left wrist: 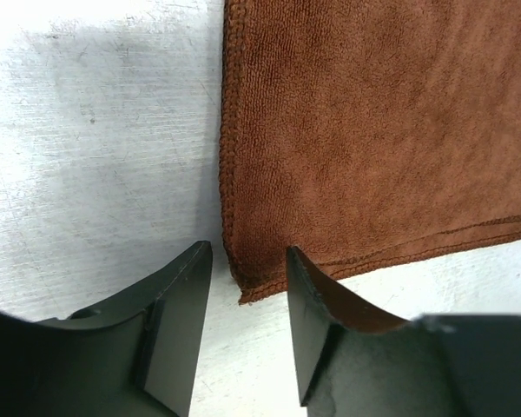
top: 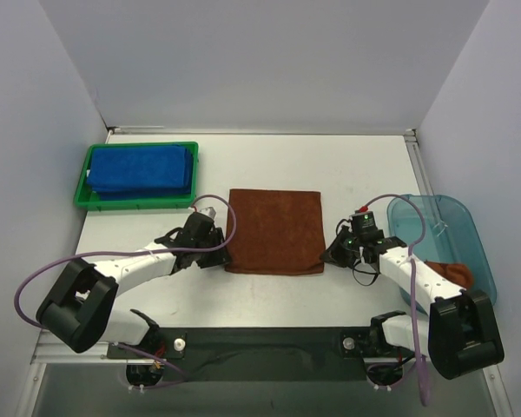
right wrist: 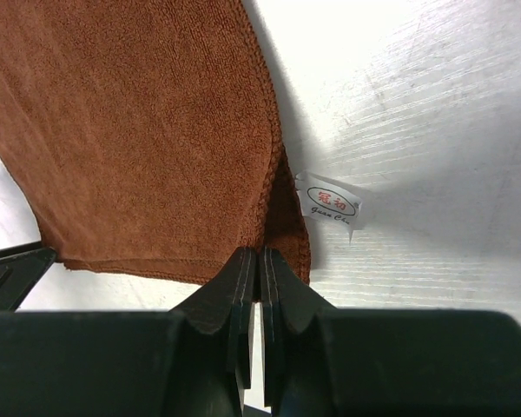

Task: Fold and stack the towels
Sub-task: Fold the towel

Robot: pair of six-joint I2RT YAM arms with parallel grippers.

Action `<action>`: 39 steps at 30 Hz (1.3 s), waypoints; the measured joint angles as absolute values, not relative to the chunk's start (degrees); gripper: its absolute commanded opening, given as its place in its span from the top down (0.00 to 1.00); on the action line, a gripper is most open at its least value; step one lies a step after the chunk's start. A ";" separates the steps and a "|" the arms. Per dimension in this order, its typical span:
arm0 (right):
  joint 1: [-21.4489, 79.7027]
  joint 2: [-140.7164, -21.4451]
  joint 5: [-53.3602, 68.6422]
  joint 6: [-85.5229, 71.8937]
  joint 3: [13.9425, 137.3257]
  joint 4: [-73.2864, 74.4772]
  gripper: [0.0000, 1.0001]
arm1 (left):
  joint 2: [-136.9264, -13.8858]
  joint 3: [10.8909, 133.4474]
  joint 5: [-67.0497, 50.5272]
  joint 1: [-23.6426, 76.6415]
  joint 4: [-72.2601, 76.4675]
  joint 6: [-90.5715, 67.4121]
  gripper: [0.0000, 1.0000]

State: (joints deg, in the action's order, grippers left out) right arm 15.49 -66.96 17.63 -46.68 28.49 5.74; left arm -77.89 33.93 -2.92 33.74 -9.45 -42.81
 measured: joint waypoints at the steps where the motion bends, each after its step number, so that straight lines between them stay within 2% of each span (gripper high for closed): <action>1: 15.49 -66.96 17.47 -46.61 28.49 5.82 0.97 | -77.93 33.98 -2.90 33.76 -9.56 -42.72 0.56; 3: 15.49 -66.96 17.39 -46.48 28.49 5.87 0.97 | -78.13 34.13 -2.83 33.85 -9.72 -42.68 0.61; 5: 15.59 -66.96 17.32 -46.46 28.49 5.87 0.97 | -78.24 34.30 -2.81 34.04 -9.89 -42.57 0.62; 7: 15.81 -66.96 17.19 -46.46 28.49 5.87 0.97 | -78.26 34.46 -2.81 34.11 -10.11 -42.59 0.69; 12: 15.92 -66.98 16.95 -46.44 28.49 5.87 0.97 | -78.65 34.87 -2.83 34.17 -10.20 -42.39 0.72; 17: 16.19 -66.98 16.75 -46.39 28.49 5.87 0.97 | -78.85 35.00 -2.81 34.22 -10.39 -42.26 0.85; 28: 16.23 -66.98 16.73 -46.02 28.51 5.96 0.97 | -78.85 39.51 -2.13 34.44 -12.75 -41.21 0.89; 30: 16.23 -66.98 16.73 -45.98 28.53 6.15 0.97 | -78.85 39.86 -1.98 34.44 -13.06 -41.06 0.93; 31: 16.23 -66.98 16.73 -45.95 28.53 6.28 0.98 | -78.85 39.92 -1.93 34.44 -13.30 -41.01 1.00; 39: 16.21 -67.29 16.29 -44.95 30.92 7.97 1.00 | -79.37 42.24 -1.91 34.41 -16.29 -40.23 1.00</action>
State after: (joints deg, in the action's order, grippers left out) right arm 16.21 -67.29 16.29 -44.95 30.92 7.97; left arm -79.37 42.24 -1.91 34.41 -16.29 -40.23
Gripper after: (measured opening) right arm 0.055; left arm 0.124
